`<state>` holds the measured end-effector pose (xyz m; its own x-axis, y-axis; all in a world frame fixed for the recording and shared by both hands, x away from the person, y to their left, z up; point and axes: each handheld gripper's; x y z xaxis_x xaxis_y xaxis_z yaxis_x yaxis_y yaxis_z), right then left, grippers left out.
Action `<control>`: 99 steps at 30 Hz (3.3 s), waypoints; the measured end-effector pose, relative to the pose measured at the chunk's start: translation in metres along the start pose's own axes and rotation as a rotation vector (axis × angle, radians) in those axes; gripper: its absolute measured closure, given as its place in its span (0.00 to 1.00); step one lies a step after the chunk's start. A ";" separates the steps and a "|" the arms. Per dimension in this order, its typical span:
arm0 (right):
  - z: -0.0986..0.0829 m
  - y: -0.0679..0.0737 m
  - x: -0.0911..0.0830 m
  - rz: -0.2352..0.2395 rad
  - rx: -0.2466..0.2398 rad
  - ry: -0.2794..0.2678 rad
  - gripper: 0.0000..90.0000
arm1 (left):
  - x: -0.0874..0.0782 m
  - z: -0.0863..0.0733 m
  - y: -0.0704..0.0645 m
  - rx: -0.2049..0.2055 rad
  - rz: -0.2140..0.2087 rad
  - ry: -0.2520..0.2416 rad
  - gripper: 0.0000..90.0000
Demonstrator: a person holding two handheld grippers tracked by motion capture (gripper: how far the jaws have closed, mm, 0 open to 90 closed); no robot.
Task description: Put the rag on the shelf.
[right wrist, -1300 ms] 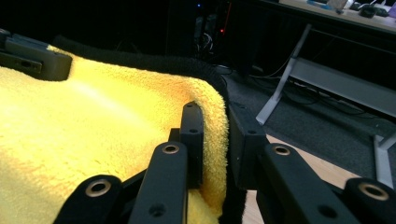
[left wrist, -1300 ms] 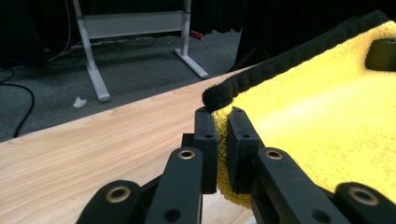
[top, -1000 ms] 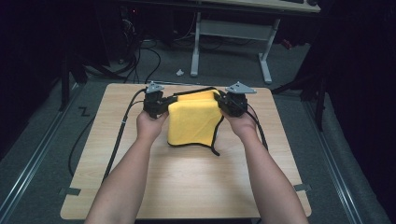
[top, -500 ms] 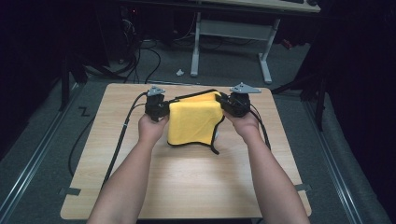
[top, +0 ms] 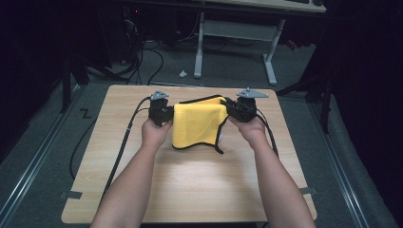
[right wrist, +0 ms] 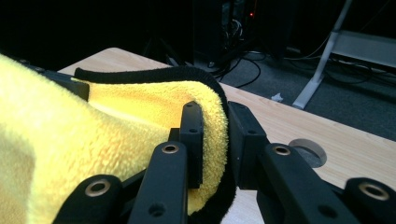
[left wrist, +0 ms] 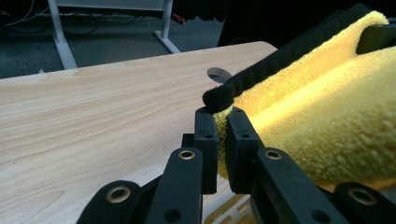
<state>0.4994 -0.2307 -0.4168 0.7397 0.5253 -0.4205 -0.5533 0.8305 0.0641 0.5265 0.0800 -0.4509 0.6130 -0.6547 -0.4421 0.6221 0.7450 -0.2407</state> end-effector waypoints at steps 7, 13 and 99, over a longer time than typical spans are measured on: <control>-0.007 0.000 0.004 0.006 0.010 0.007 0.86 | 0.002 -0.006 0.003 -0.015 -0.009 0.009 0.94; -0.013 -0.002 0.009 0.007 0.037 0.022 0.84 | 0.003 -0.015 0.005 -0.017 -0.012 0.024 0.94; -0.177 0.103 -0.126 -0.246 -0.066 0.124 0.50 | -0.163 -0.183 -0.060 0.124 0.000 0.186 0.48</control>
<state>0.2815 -0.2445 -0.5173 0.8047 0.2799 -0.5235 -0.3902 0.9140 -0.1111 0.3003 0.1658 -0.5226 0.5200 -0.6111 -0.5968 0.6842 0.7163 -0.1373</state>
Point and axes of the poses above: each handheld gripper's, and its own axes: x roughly forward along the jaws, z roughly out of its top, y roughly to its left, and after that the axes turned 2 degrees about z, right-handed
